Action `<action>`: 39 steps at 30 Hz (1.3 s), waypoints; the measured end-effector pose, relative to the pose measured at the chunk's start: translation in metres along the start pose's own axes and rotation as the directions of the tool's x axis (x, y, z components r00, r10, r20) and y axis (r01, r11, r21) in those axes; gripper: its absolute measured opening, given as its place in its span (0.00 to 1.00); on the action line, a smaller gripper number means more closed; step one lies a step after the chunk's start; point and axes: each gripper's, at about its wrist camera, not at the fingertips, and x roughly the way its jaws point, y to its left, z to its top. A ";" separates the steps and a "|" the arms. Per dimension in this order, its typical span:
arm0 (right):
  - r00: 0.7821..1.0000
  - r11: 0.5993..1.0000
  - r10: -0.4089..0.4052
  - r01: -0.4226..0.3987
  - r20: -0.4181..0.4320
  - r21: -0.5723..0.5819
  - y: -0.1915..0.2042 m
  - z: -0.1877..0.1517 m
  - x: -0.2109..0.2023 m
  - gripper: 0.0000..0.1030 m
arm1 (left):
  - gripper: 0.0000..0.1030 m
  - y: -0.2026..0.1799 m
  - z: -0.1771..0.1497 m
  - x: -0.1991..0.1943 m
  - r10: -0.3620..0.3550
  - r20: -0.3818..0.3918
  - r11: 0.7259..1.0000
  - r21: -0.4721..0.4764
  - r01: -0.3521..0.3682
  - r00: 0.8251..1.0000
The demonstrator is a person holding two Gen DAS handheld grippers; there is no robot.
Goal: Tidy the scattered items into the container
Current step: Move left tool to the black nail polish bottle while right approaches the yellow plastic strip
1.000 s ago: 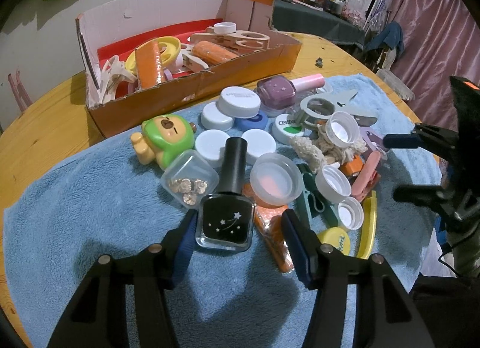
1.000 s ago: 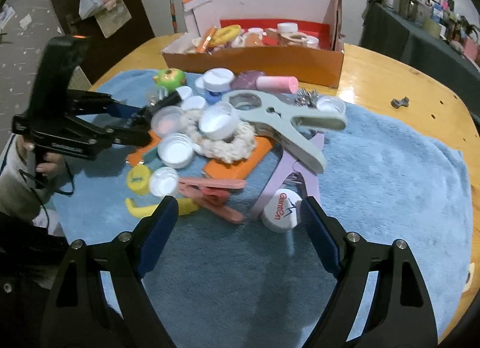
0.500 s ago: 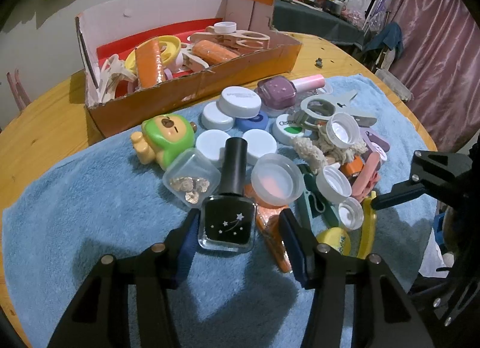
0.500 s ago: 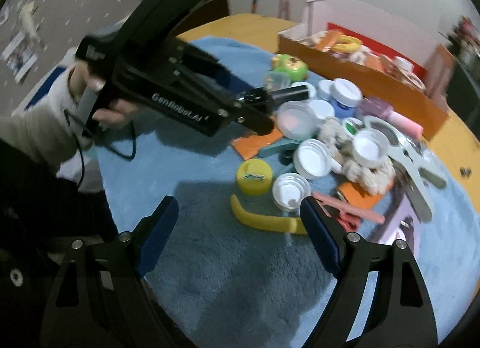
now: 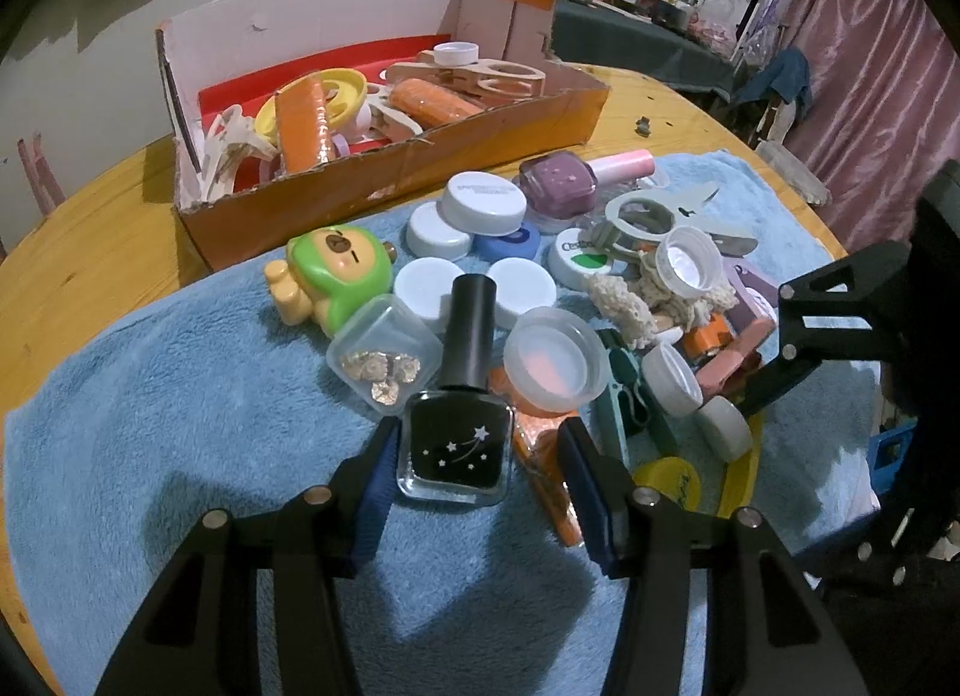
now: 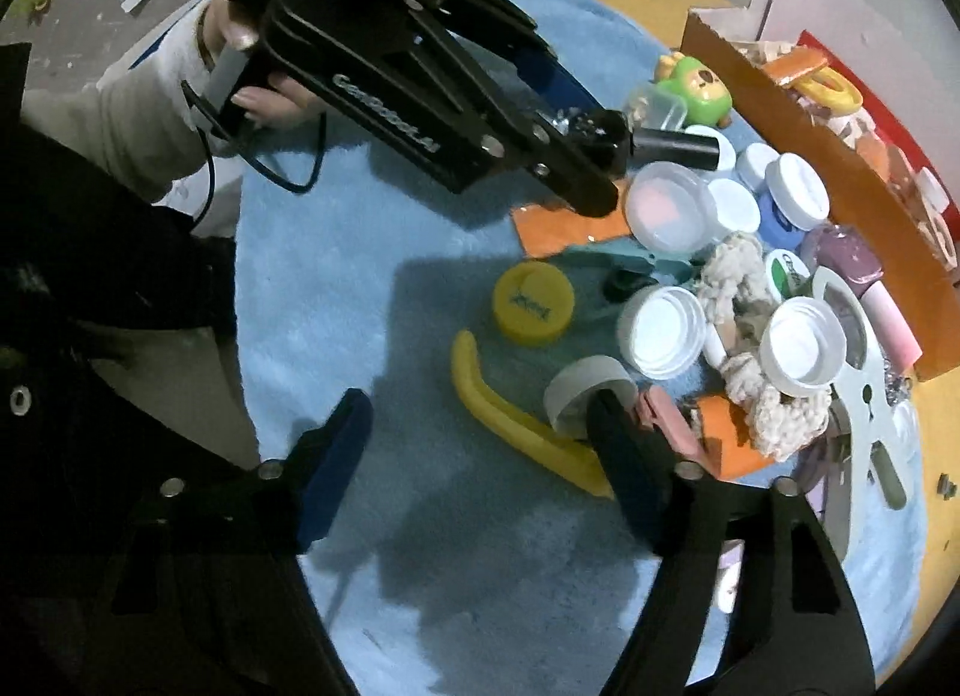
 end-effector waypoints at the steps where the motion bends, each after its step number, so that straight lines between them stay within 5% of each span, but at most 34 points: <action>1: 1.000 1.000 0.003 -0.003 -0.002 -0.002 -0.001 0.000 -0.001 0.67 | 0.54 0.000 0.000 0.000 0.000 0.000 1.000 -0.002 0.000 1.000; 10: 1.000 0.999 0.004 -0.004 -0.003 -0.043 0.003 0.004 -0.011 0.67 | 0.54 0.000 0.001 -0.001 0.004 -0.001 1.000 -0.009 -0.004 1.000; 16: 0.997 0.998 -0.002 -0.003 -0.083 -0.066 0.004 0.005 0.007 0.66 | 0.54 0.000 0.001 -0.001 0.007 -0.003 1.000 -0.011 -0.007 1.000; 23: 0.997 0.997 -0.012 0.007 -0.072 -0.071 0.004 0.003 0.006 0.40 | 0.54 -0.001 0.002 0.000 0.014 -0.002 1.000 -0.017 -0.014 1.000; 27: 0.997 0.997 -0.031 0.026 -0.065 -0.071 0.006 0.005 0.008 0.33 | 0.52 -0.001 0.002 0.000 0.012 -0.002 1.000 -0.015 -0.012 1.000; 30: 0.997 0.996 -0.047 0.042 -0.061 -0.078 0.008 0.005 0.009 0.30 | 0.38 -0.002 0.003 0.000 -0.020 -0.009 1.000 -0.021 0.020 1.000; 39: 0.997 0.993 -0.067 0.061 -0.046 -0.104 0.013 0.005 0.009 0.22 | 0.37 -0.005 0.005 0.000 -0.016 -0.007 0.999 -0.035 0.015 1.000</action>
